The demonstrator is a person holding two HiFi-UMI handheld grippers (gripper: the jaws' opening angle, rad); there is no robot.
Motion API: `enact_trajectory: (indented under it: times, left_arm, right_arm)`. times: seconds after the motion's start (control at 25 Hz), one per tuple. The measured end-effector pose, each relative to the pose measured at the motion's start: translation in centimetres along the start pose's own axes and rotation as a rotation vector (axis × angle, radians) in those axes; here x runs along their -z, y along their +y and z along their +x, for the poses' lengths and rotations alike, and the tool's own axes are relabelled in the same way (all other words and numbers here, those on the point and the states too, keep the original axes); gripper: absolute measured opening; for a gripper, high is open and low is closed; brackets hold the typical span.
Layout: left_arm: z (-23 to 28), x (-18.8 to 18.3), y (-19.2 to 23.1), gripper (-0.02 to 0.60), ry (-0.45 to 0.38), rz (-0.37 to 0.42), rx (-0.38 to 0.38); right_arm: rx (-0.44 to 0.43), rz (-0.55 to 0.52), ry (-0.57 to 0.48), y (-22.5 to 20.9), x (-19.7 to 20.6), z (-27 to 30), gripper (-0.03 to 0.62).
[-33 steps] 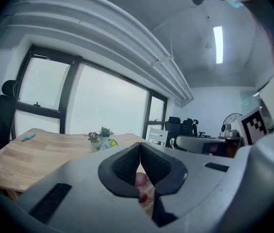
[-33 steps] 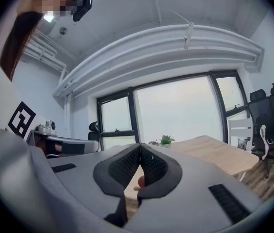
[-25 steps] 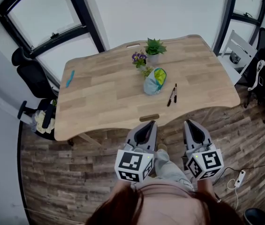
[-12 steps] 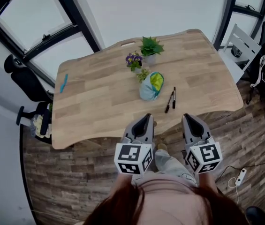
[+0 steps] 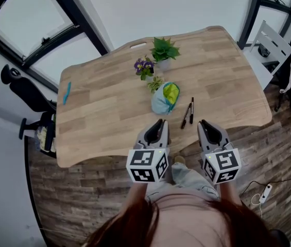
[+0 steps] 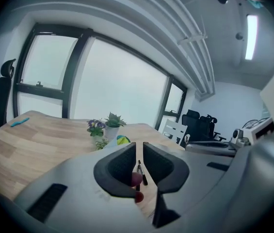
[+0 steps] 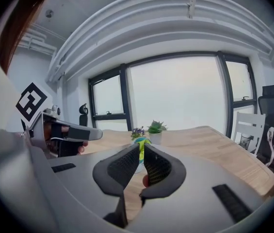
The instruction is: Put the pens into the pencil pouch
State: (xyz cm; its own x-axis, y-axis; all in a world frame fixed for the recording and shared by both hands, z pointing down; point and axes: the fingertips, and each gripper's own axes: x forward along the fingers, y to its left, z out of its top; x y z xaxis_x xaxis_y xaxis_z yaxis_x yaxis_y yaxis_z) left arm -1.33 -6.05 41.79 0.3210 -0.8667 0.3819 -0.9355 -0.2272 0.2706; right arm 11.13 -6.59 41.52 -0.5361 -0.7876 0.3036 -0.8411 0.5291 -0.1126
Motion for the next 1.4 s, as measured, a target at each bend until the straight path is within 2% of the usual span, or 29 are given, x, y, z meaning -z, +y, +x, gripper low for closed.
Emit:
enact_trajectory:
  times: [0.36,0.6,0.96,1.08,1.4]
  left_arm:
    - [5.3,2.4,1.7,0.068,0.089,-0.084,-0.066]
    - [8.0,4.1,3.2,0.091,0.134,-0.131,-0.116]
    - [11.5,8.0,5.1,0.114,0.228,-0.237,-0.135]
    - [12.4,8.4,5.5,0.118,0.236,-0.272,-0.151]
    - [14.6,8.2,5.8,0.124,0.253,-0.297,-0.177]
  right_arm:
    - [-0.020,0.003,0.072,-2.5,2.1,4.1,0.008]
    - [-0.017,0.008,0.132,-3.8,4.6,6.4,0.038]
    - [0.012,0.003,0.247,-4.5,9.5,9.0,0.061]
    - [0.030,0.007,0.284,-4.7,11.2,9.8,0.069]
    - [0.084,0.051,0.387,-5.9,15.8,11.5,0.075]
